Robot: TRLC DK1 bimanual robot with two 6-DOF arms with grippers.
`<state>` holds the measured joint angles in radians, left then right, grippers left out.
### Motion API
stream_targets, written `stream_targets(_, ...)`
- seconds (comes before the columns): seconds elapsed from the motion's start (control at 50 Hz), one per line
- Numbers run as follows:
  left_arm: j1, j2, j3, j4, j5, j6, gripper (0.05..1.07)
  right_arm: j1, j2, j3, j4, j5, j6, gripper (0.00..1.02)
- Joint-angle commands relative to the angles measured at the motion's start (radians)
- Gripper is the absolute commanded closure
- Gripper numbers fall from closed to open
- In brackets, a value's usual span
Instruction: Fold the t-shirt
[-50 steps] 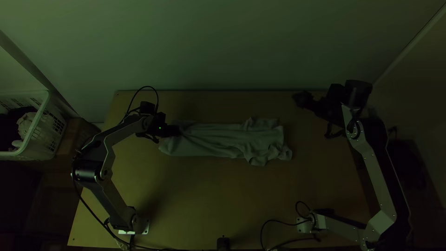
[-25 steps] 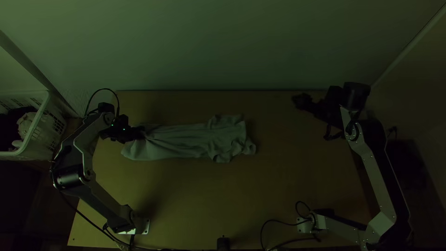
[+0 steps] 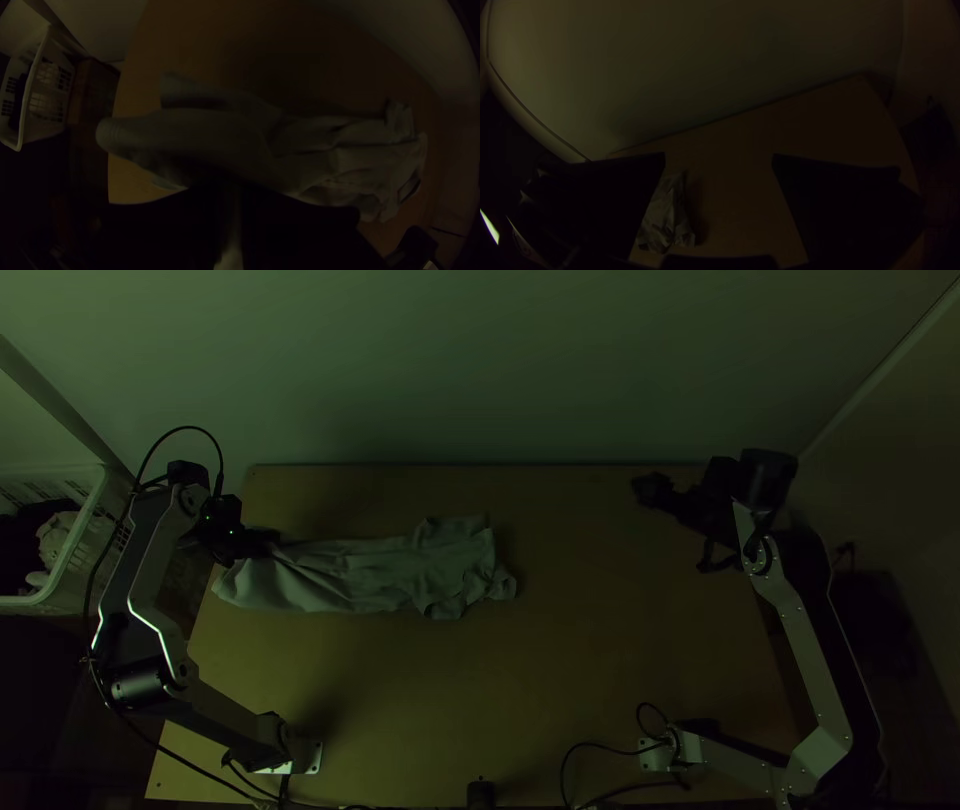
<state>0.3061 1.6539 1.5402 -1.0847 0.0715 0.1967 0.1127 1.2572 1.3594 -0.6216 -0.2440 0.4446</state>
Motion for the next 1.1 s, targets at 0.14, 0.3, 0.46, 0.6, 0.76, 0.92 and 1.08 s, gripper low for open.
stream_targets(0.14,-0.197,-0.031,0.219,-0.17,-0.042,-0.089,1.05,-0.019,-0.042,-0.02,0.011,0.003,-0.009,0.04)
stream_targets(0.3,-0.341,0.024,0.344,-0.242,-0.096,-0.172,1.05,-0.03,-0.058,-0.022,0.01,0.003,-0.012,0.04)
stream_targets(0.46,-0.481,0.104,0.492,-0.308,-0.127,-0.252,1.05,-0.036,-0.078,-0.043,0.01,0.003,-0.012,0.04)
stream_targets(0.6,-0.581,0.187,0.597,-0.342,-0.147,-0.322,1.05,-0.038,-0.099,-0.057,0.011,0.003,-0.01,0.04)
stream_targets(0.76,-0.674,0.271,0.67,-0.376,-0.173,-0.375,1.04,-0.044,-0.124,-0.071,0.011,0.003,-0.01,0.04)
stream_targets(0.92,-0.745,0.339,0.729,-0.366,-0.174,-0.424,1.04,-0.044,-0.148,-0.092,0.011,0.002,-0.007,0.04)
stream_targets(1.08,-0.823,0.376,0.738,-0.337,-0.176,-0.462,1.04,-0.042,-0.162,-0.114,0.01,0.002,0.003,0.04)
